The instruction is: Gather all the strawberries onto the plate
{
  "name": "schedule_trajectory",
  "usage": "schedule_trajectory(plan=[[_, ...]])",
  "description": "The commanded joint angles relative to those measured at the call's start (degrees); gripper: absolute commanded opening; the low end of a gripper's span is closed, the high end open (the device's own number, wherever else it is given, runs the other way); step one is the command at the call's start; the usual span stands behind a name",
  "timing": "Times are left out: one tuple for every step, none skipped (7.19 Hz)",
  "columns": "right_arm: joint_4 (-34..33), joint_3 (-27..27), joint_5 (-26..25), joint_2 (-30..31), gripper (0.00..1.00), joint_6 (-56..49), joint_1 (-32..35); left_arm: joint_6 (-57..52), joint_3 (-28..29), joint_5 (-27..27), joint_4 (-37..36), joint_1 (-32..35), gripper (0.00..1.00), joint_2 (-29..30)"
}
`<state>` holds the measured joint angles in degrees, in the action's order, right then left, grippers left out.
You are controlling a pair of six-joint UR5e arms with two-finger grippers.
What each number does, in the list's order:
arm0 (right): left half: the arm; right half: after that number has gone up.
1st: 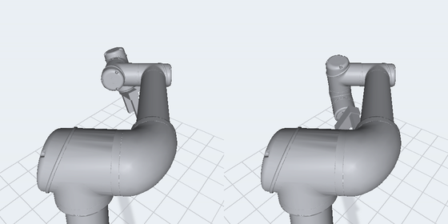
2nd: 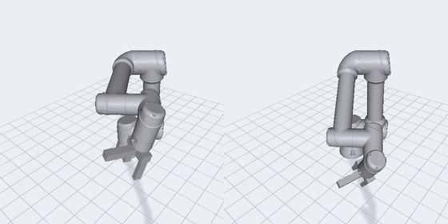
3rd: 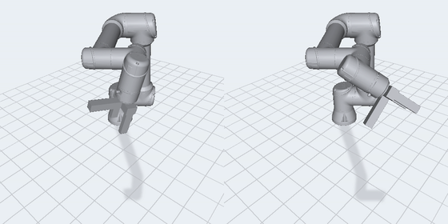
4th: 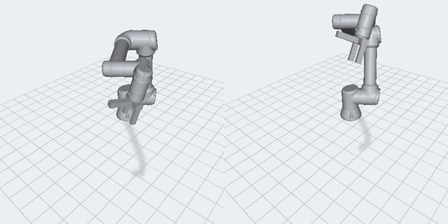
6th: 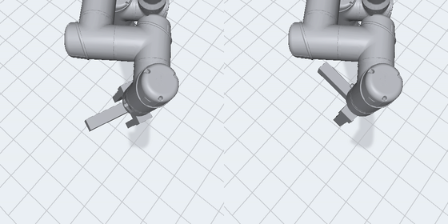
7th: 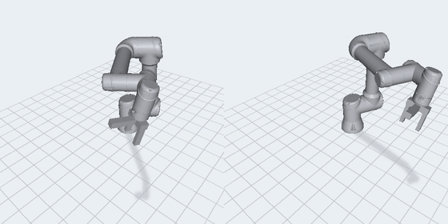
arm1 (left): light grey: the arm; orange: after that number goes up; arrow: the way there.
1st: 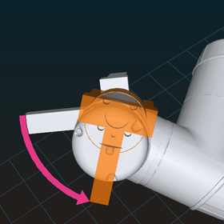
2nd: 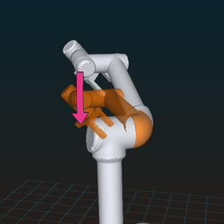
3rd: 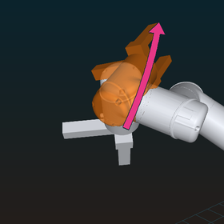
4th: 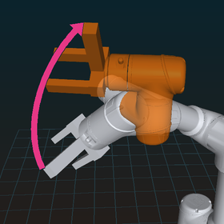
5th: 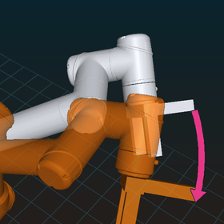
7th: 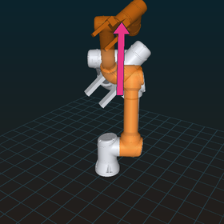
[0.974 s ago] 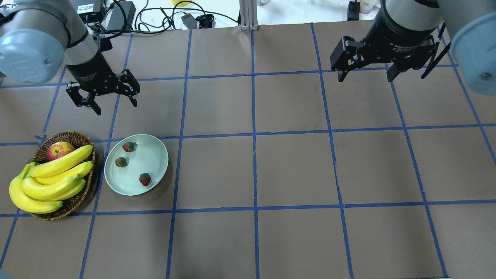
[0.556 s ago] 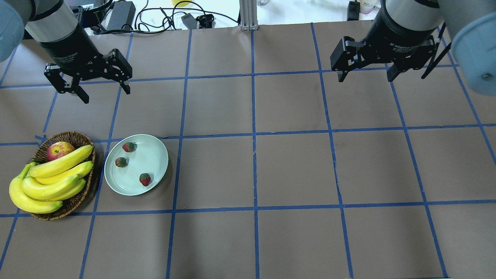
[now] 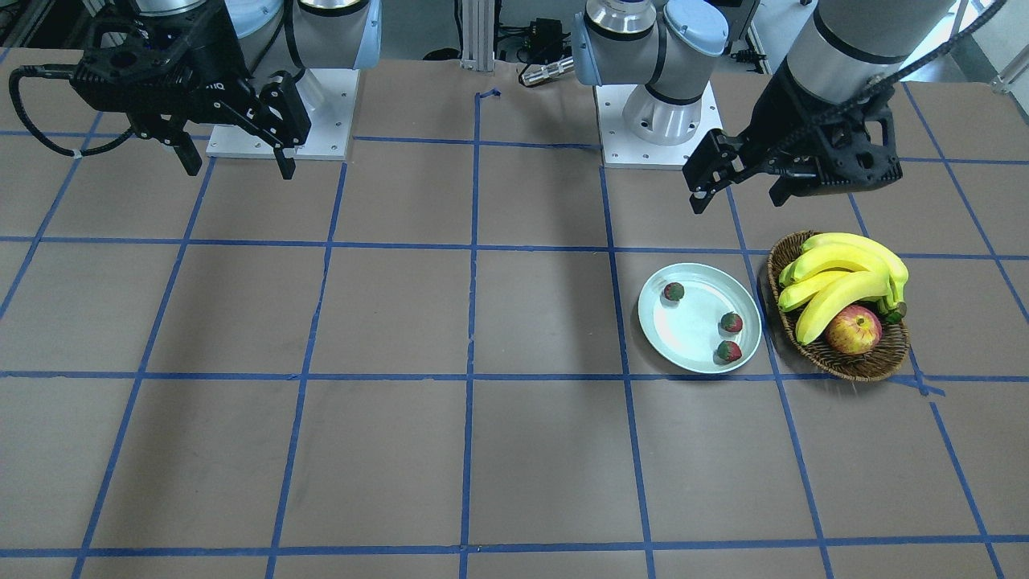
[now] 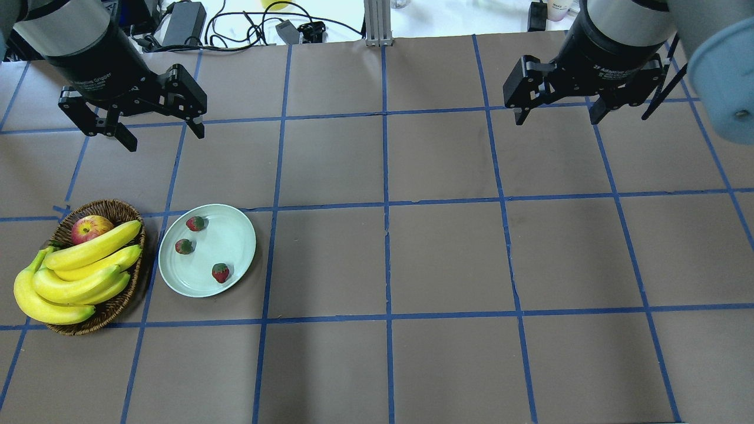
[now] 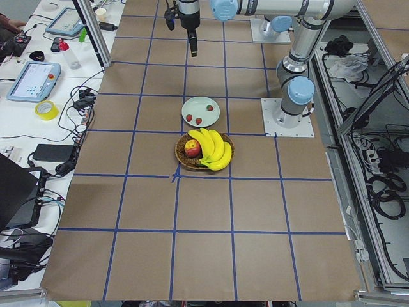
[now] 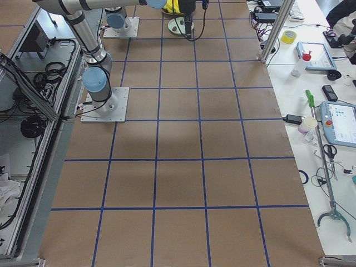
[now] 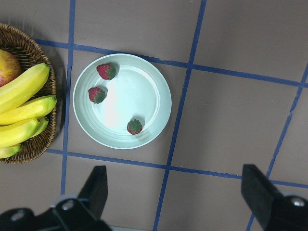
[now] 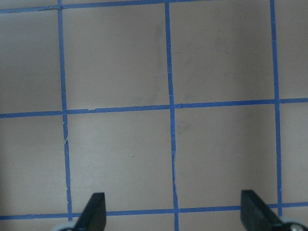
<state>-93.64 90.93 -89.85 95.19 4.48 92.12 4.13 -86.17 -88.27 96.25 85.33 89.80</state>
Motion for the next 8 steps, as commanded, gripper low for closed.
schedule_trajectory(plan=[[0.04,0.04,0.02,0.00,1.00,0.00,-0.01,-0.09,-0.40,0.73,0.69,0.71,1.00,-1.90],[0.04,0.04,0.02,0.00,1.00,0.00,-0.01,-0.09,-0.49,0.38,2.09,0.71,1.00,-2.26],[0.04,0.04,0.02,0.00,1.00,0.00,-0.01,-0.09,-0.57,0.72,2.02,0.71,1.00,-2.17],[0.04,0.04,0.02,0.00,1.00,0.00,-0.01,-0.09,-0.66,0.55,2.10,0.71,1.00,-2.26],[0.04,0.04,0.11,0.00,1.00,-0.09,-0.01,-0.09,-0.84,0.38,2.02,0.71,1.00,-2.26],[0.04,0.04,0.11,0.00,1.00,0.00,-0.01,-0.09,-1.19,0.38,1.93,0.71,1.00,-2.26],[0.04,0.04,0.03,0.00,1.00,0.00,-0.01,-0.09,-1.19,0.46,2.01,0.71,1.00,-2.35],[0.04,0.04,0.02,0.00,1.00,-0.09,-0.01,-0.09,-1.62,0.46,2.10,0.71,1.00,-2.26]])
